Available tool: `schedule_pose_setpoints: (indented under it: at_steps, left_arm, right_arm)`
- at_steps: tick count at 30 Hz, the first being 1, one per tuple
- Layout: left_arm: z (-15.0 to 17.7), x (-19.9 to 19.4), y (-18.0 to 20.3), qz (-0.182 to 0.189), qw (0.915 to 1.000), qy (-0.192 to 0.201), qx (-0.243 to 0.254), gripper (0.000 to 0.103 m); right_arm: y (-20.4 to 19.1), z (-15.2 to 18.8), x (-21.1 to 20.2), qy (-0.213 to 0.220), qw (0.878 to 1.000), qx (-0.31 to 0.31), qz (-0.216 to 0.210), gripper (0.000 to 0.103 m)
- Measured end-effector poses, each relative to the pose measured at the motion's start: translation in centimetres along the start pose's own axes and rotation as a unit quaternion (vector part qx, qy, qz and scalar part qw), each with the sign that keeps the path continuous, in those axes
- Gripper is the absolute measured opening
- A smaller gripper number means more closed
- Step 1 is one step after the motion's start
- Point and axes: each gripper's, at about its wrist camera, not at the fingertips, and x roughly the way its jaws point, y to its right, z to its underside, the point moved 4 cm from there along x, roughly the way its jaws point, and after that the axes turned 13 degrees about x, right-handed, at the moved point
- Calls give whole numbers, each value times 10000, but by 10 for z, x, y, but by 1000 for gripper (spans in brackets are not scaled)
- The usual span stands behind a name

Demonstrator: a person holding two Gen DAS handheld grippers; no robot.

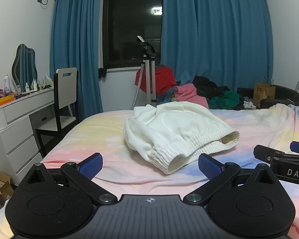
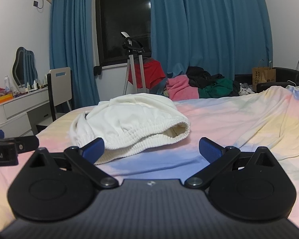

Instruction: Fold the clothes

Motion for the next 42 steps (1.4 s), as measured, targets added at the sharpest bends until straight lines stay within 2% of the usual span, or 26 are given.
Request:
schedule_pose_setpoints:
  at_steps: [17, 24, 31, 35, 40, 41, 42]
  left_arm:
    - [3, 5, 2, 19, 10000, -49, 51, 103]
    - [6, 10, 3, -174, 9997, -137, 118, 103]
    - [7, 10, 4, -96, 9999, -82, 81, 103]
    - [10, 11, 5, 22, 10000, -76, 24, 103]
    - [16, 21, 11, -87, 9996, -201, 190, 102]
    - [17, 25, 13, -106, 9993, -230, 260, 102]
    - [18, 32, 16, -106, 9990, -279, 333, 102]
  right_arm:
    - [0, -2, -1, 22, 10000, 29, -15, 103]
    - [2, -4, -1, 40, 10000, 73, -21, 103]
    - [4, -6, -2, 39, 9999, 126, -47, 103]
    - [4, -8, -4, 62, 9998, 187, -61, 103]
    - [11, -15, -8, 96, 9990, 442, -70, 102]
    - [13, -17, -9, 136, 9986, 516, -64, 102]
    - [16, -18, -10, 153, 9981, 583, -81, 95]
